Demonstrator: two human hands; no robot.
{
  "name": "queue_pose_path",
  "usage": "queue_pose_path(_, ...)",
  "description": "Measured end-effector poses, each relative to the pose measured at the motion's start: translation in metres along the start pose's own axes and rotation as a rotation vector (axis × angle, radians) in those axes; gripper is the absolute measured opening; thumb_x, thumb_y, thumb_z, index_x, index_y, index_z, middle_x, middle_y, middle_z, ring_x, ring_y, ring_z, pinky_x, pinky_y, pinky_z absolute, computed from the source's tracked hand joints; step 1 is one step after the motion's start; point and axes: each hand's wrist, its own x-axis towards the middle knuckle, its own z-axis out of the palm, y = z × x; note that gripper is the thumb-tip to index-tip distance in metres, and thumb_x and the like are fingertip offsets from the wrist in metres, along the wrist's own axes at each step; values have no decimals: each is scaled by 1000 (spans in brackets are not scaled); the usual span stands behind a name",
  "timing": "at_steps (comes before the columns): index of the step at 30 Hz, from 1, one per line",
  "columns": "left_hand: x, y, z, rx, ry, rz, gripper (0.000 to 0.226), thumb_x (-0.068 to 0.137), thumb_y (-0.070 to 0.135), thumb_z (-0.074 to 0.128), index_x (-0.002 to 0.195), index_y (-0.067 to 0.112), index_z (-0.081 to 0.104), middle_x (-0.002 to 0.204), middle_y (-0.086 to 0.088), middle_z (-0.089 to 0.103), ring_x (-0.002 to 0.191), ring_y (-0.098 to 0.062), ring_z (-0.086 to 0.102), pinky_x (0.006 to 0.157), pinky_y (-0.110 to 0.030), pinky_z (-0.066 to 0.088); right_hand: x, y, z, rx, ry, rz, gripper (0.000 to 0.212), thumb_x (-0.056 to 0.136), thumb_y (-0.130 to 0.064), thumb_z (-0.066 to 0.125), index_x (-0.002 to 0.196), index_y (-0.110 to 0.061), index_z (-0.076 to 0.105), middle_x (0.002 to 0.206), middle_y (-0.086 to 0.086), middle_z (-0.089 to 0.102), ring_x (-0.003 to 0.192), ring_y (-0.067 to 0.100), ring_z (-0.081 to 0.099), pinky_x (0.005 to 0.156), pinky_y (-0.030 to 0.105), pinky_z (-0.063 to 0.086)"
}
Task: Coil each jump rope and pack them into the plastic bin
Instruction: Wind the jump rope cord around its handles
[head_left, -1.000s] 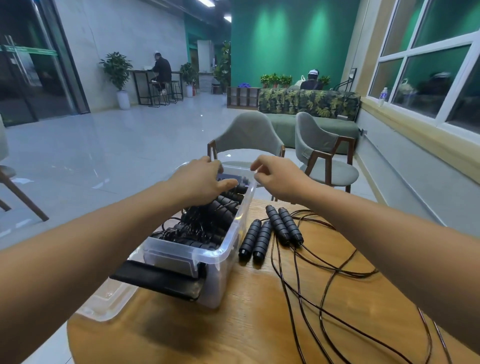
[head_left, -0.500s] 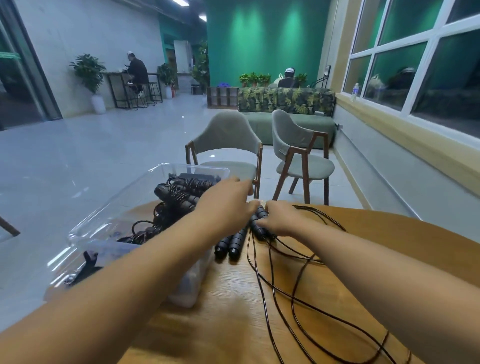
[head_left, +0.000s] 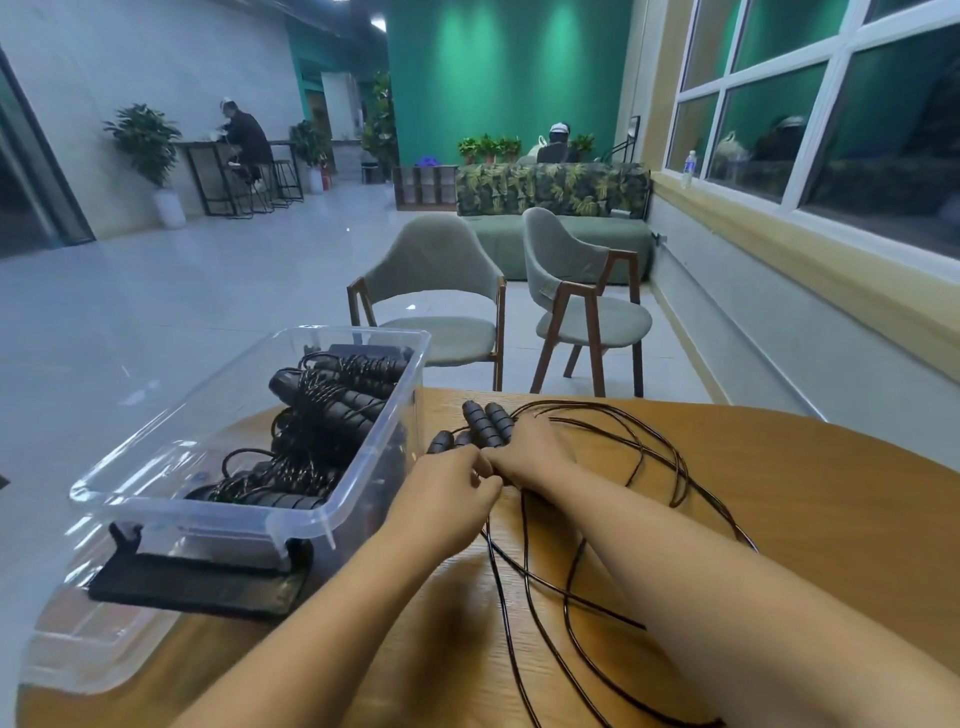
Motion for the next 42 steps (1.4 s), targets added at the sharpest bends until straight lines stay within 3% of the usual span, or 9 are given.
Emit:
queue_pose_path(7, -10, -1, 10, -180, 43, -36, 11, 95, 36, 65, 102, 31, 72, 94, 15, 71, 91, 0, 64, 89, -32, 58, -5, 8, -3, -137, -74, -34, 114, 72, -74, 74, 154, -4, 39, 140, 14, 61, 125, 32, 61, 94, 40, 55)
queue_pose_path(14, -22, -8, 14, -355, 109, -42, 10, 98, 30, 67, 107, 33, 72, 95, 16, 71, 93, 3, 64, 84, -20, 54, -28, 9, -23, 53, 123, -130, 74, 82, -54, 75, 135, -14, 42, 121, 4, 62, 105, 27, 65, 82, 41, 59)
queue_pose_path(20, -28, 4, 14, -509, 75, -16, 43, 93, 33, 75, 133, 31, 61, 115, 17, 68, 106, 3, 63, 87, -17, 50, -72, 5, -75, 357, 221, -386, 57, 84, -39, 81, 122, -26, 41, 105, -7, 55, 90, 13, 65, 74, 40, 65)
queue_pose_path(24, -29, 25, 9, -608, -23, 74, 66, 85, 41, 81, 143, 39, 50, 134, 23, 61, 124, 6, 56, 105, -26, 48, -113, 7, -98, 584, 175, -450, 53, 89, -27, 78, 125, -24, 41, 106, -2, 57, 90, 16, 65, 72, 35, 63)
queue_pose_path(27, -35, 45, 9, -665, -95, 169, 59, 85, 39, 82, 137, 42, 54, 133, 23, 64, 127, 7, 56, 112, -34, 48, -141, 13, -112, 744, 137, -437, 49, 95, -21, 75, 129, -26, 40, 109, 2, 59, 92, 15, 67, 74, 25, 62)
queue_pose_path(30, -47, 73, 4, -770, -134, 263, 34, 99, 21, 70, 128, 35, 63, 122, 19, 73, 118, 4, 65, 104, -32, 54, -164, 20, -124, 958, 84, -397, 45, 98, -18, 71, 132, -25, 44, 117, 5, 64, 105, 21, 69, 85, 33, 62)
queue_pose_path(33, -56, 89, -1, -738, -153, 338, 18, 105, 23, 60, 120, 27, 69, 110, 9, 77, 107, -6, 71, 97, -37, 58, -182, 32, -134, 1100, 50, -371, 44, 95, -25, 71, 132, -28, 48, 124, -1, 68, 113, 21, 69, 90, 38, 59)
queue_pose_path(38, -67, 100, -5, -731, -254, 443, 16, 105, 28, 59, 117, 21, 68, 96, -2, 69, 85, -13, 65, 84, -38, 57, -212, 59, -157, 1287, -54, -331, 61, 88, -31, 66, 147, -21, 52, 136, -3, 71, 125, 15, 66, 95, 31, 56)
queue_pose_path(42, -70, 101, -9, -592, -258, 520, 44, 95, 61, 51, 111, 24, 66, 85, 12, 63, 76, -4, 56, 69, -25, 47, -231, 79, -163, 1391, -103, -331, 50, 88, -20, 67, 138, -18, 63, 138, 11, 70, 135, 35, 60, 120, 52, 42)
